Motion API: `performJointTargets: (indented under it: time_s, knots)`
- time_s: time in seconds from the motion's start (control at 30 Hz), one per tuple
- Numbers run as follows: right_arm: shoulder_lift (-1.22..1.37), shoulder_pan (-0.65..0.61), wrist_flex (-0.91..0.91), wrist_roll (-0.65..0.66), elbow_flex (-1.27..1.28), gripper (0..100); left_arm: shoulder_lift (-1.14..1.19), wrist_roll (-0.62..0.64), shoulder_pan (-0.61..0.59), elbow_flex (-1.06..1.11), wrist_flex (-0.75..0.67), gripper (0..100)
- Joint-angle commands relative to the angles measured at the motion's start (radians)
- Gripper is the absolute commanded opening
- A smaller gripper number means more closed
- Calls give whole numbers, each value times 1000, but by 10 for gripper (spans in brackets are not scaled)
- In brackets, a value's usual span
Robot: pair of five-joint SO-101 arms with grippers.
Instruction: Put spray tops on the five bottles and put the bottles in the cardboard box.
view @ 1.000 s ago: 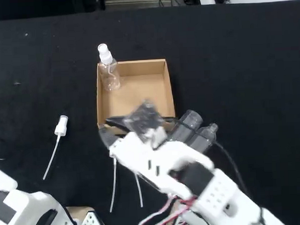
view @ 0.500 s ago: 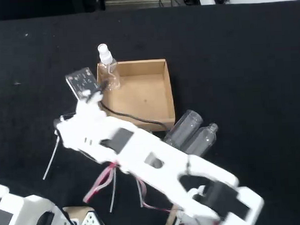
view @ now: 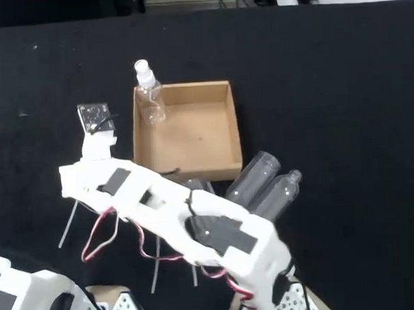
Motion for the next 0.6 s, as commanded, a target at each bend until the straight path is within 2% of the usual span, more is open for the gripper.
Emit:
performJointTargets:
  time_s: [0.0,0.2,0.4,0.57]
  knots:
    - [24,34,-18,-49,-94,197,-55,12,-22,-16,-11,30]
    - [102,35,-18,-133,-160,197,-55,12,-30,-10,-17,30]
    - [182,37,-17,-141,-197,196,-55,12,-30,-15,-11,30]
    - [257,37,103,-138,-311,195,-55,12,-31,-15,-11,30]
